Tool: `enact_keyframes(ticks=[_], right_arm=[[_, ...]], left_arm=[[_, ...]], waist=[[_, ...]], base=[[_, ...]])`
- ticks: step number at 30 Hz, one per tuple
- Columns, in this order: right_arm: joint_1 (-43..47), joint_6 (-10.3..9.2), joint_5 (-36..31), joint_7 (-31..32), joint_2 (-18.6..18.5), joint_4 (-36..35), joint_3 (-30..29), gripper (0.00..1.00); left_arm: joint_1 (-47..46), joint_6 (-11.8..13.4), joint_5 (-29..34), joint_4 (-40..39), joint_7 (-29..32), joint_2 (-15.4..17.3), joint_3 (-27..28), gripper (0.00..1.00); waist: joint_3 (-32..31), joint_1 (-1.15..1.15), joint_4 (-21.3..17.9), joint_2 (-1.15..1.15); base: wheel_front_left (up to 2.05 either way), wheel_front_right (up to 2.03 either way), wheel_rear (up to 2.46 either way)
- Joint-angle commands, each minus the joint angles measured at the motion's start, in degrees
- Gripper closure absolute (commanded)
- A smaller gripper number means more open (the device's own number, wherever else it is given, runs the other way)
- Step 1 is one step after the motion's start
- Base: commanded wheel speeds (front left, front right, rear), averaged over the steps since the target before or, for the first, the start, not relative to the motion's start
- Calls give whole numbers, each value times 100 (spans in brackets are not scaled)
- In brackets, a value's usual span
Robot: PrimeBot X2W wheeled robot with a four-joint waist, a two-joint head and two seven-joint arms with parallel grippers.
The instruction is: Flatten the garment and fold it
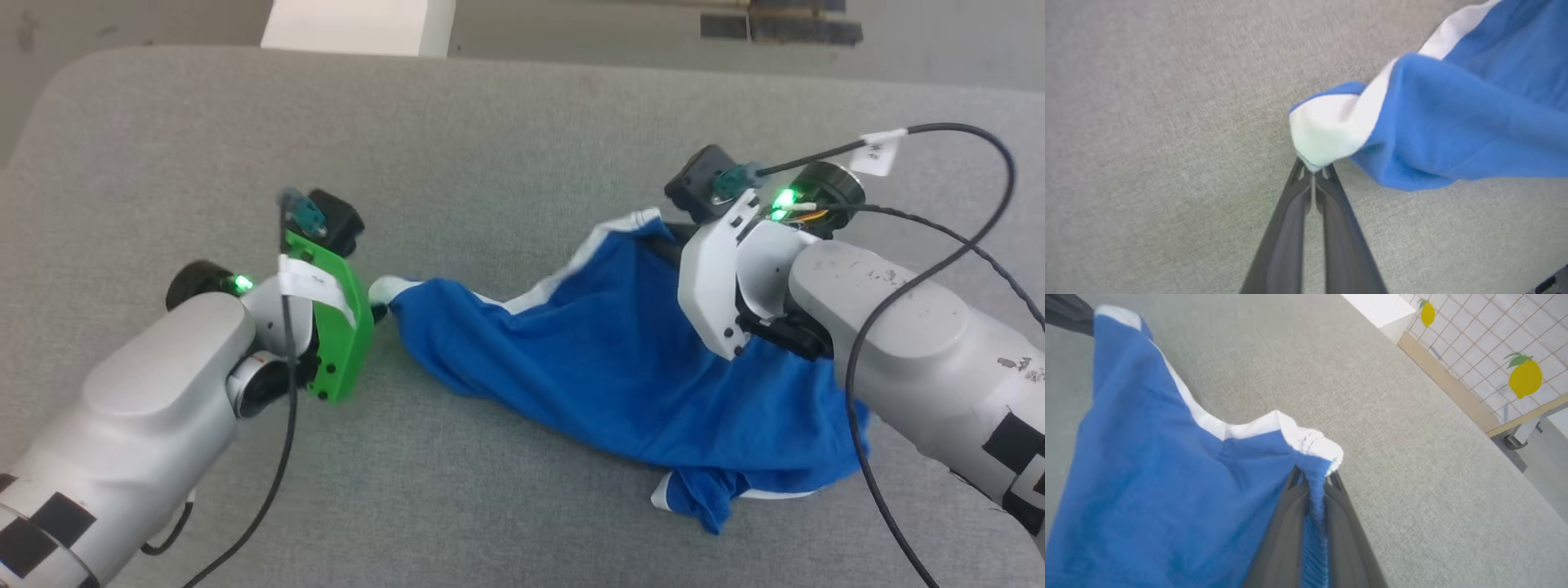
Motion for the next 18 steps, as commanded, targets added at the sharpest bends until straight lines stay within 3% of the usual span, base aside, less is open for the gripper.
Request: enact_keyframes(ticks=[1, 13, 18], right_arm=[[5, -9, 64, -180, 13, 20, -32, 100], [-337, -9, 373, -1610, -2, 322, -725, 100], [-837, -9, 372, -1836, -50, 456, -1050, 100]], left_arm=[[-131, -13, -61, 19, -179, 78, 12, 100], [-864, -13, 66, 363, -1744, 210, 282, 100], [-1676, 204, 575, 654, -2216, 102, 429, 100]], waist=[[-306, 0, 42, 0], [-1104, 0, 24, 0], [-1037, 0, 19, 0]], base=[[0, 0, 0], [0, 0, 0], [0, 0, 0]])
